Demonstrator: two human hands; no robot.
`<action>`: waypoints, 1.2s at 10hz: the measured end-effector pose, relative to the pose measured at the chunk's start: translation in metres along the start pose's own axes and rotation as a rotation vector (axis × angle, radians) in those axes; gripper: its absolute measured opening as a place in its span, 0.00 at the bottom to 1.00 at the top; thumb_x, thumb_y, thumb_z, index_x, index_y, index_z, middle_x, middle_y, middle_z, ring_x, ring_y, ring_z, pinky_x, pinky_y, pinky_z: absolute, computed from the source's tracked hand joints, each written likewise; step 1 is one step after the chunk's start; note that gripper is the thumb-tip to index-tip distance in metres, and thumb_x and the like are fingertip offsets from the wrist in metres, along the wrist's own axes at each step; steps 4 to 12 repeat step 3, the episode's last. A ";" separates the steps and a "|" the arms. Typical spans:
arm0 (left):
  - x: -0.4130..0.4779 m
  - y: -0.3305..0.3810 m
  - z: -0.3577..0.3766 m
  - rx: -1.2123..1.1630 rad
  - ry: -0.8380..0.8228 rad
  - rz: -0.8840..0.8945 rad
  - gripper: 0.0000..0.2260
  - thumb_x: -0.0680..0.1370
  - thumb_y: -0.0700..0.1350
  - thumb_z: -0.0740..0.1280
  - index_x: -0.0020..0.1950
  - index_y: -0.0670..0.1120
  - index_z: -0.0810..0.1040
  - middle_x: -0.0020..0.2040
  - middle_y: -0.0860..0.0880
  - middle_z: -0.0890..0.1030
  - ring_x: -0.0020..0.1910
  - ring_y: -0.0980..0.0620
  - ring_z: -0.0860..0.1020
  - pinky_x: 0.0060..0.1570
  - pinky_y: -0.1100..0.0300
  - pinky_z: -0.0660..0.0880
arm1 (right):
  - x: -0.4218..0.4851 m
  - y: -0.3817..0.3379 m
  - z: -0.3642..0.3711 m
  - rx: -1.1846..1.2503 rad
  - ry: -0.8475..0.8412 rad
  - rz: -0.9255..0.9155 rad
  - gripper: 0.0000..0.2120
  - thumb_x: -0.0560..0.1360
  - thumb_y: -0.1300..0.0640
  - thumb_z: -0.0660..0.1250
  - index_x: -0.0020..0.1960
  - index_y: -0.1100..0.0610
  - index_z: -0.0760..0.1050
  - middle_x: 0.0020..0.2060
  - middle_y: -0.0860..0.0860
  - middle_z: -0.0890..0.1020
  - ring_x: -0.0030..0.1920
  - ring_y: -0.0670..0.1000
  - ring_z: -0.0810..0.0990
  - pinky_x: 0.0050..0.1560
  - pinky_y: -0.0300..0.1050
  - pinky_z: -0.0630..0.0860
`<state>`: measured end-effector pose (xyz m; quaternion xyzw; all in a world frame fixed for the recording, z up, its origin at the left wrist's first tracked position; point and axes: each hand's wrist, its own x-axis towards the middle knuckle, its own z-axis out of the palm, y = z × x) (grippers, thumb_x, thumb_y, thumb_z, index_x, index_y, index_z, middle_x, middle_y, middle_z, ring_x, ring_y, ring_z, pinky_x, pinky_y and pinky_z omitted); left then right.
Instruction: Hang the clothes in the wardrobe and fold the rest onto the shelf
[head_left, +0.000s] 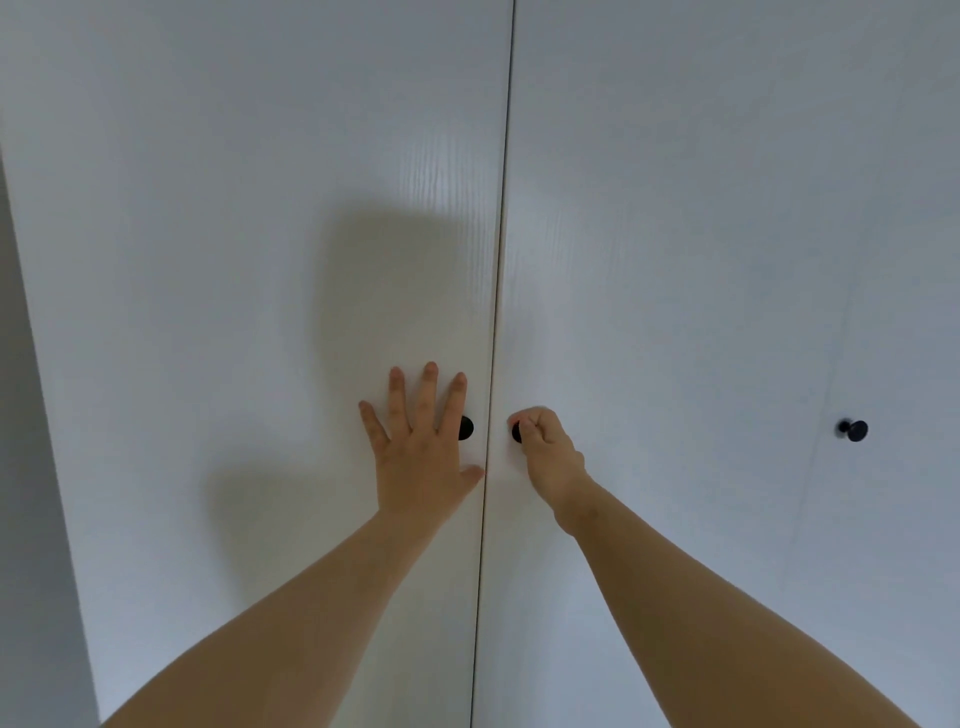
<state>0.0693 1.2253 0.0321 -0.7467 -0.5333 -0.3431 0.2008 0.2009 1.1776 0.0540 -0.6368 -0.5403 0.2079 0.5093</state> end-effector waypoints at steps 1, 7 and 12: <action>-0.002 -0.006 -0.011 -0.005 -0.108 0.031 0.50 0.70 0.62 0.67 0.72 0.57 0.28 0.75 0.50 0.33 0.72 0.40 0.30 0.69 0.38 0.37 | -0.012 -0.005 -0.009 0.159 -0.098 0.010 0.10 0.82 0.55 0.52 0.54 0.45 0.70 0.53 0.45 0.72 0.58 0.50 0.69 0.58 0.43 0.64; -0.023 -0.008 -0.042 -0.096 -0.099 0.070 0.42 0.72 0.56 0.67 0.76 0.54 0.42 0.77 0.50 0.41 0.75 0.44 0.37 0.72 0.45 0.42 | -0.051 -0.014 -0.020 0.219 -0.083 0.014 0.20 0.79 0.49 0.58 0.70 0.42 0.60 0.52 0.45 0.71 0.54 0.45 0.71 0.56 0.42 0.62; -0.023 -0.008 -0.042 -0.096 -0.099 0.070 0.42 0.72 0.56 0.67 0.76 0.54 0.42 0.77 0.50 0.41 0.75 0.44 0.37 0.72 0.45 0.42 | -0.051 -0.014 -0.020 0.219 -0.083 0.014 0.20 0.79 0.49 0.58 0.70 0.42 0.60 0.52 0.45 0.71 0.54 0.45 0.71 0.56 0.42 0.62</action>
